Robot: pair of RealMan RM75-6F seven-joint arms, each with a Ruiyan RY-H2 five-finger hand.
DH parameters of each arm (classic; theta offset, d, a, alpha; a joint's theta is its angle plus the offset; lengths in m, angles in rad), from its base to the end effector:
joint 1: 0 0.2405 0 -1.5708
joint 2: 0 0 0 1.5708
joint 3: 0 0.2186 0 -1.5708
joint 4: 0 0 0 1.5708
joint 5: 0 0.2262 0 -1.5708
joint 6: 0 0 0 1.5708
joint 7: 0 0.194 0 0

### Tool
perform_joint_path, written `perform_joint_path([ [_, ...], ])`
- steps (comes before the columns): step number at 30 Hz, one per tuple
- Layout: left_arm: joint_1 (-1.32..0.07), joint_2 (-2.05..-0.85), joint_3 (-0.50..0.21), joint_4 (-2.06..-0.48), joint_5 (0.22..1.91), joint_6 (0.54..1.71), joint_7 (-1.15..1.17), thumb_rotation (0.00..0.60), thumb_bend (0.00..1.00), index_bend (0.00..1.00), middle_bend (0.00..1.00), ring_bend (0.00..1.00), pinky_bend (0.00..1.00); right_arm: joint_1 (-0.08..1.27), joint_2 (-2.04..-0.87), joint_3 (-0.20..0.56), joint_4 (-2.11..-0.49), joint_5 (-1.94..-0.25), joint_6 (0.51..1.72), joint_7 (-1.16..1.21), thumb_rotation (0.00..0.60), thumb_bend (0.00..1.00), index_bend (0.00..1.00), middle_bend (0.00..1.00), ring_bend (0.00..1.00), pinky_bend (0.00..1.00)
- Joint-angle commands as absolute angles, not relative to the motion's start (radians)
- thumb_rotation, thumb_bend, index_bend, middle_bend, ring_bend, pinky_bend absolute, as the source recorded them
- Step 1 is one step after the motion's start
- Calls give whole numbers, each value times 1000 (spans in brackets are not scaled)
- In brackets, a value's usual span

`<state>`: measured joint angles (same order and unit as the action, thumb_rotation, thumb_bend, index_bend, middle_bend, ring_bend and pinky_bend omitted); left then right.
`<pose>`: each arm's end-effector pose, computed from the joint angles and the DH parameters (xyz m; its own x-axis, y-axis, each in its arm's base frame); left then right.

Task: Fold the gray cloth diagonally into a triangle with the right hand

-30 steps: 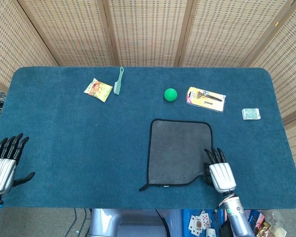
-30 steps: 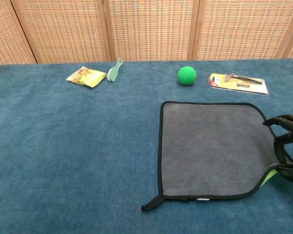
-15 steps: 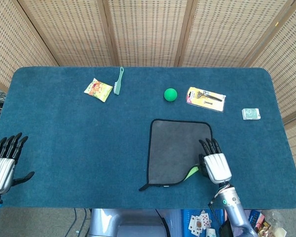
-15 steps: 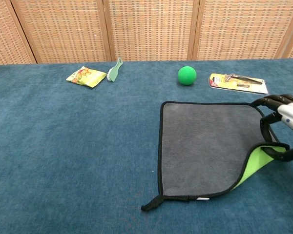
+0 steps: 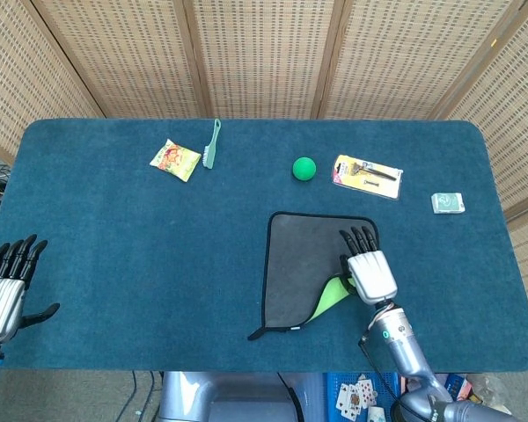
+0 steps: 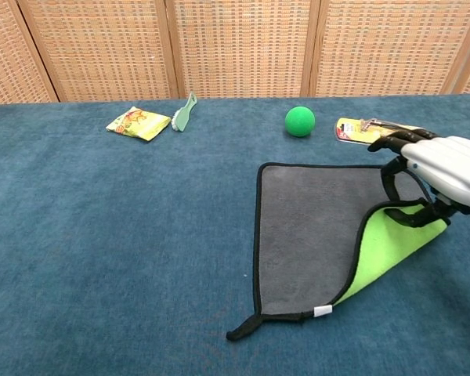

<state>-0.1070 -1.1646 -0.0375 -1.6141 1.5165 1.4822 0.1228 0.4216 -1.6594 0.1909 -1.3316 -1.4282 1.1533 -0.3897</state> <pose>-0.2708 0.2322 0.1099 0.4654 0.0074 0.8851 0.8842 -0.0487 -0.4645 -0.1732 -0.3269 -0.0380 0.5145 -0.0719 0.8545 -0.8327 -0.2797 0.4779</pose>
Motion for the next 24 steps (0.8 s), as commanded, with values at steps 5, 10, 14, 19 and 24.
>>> perform_joint_path([
  [5, -113, -1168, -43, -1605, 1497, 1466, 116, 600, 110, 0, 0, 0, 0, 494, -1706, 236, -1270, -1381, 1090, -413, 600, 447, 630, 120, 0, 0],
  [10, -120, -1170, -49, -1597, 1479, 1449, 112, 600, 109, 0, 0, 0, 0, 550, -1740, 273, -1224, -1350, 1052, -421, 600, 447, 630, 123, 0, 0],
  [14, -122, -1170, -51, -1595, 1475, 1447, 110, 600, 109, 0, 0, 0, 0, 593, -1769, 294, -1181, -1325, 1026, -423, 600, 446, 630, 123, 0, 0],
  [19, -123, -1170, -53, -1593, 1470, 1444, 106, 600, 109, 0, 0, 0, 0, 630, -1796, 301, -1136, -1304, 1007, -421, 600, 446, 630, 124, 0, 0],
  [24, -126, -1169, -56, -1590, 1460, 1436, 100, 600, 109, 0, 0, 0, 0, 670, -1822, 312, -1091, -1282, 988, -420, 600, 446, 630, 125, 0, 0],
])
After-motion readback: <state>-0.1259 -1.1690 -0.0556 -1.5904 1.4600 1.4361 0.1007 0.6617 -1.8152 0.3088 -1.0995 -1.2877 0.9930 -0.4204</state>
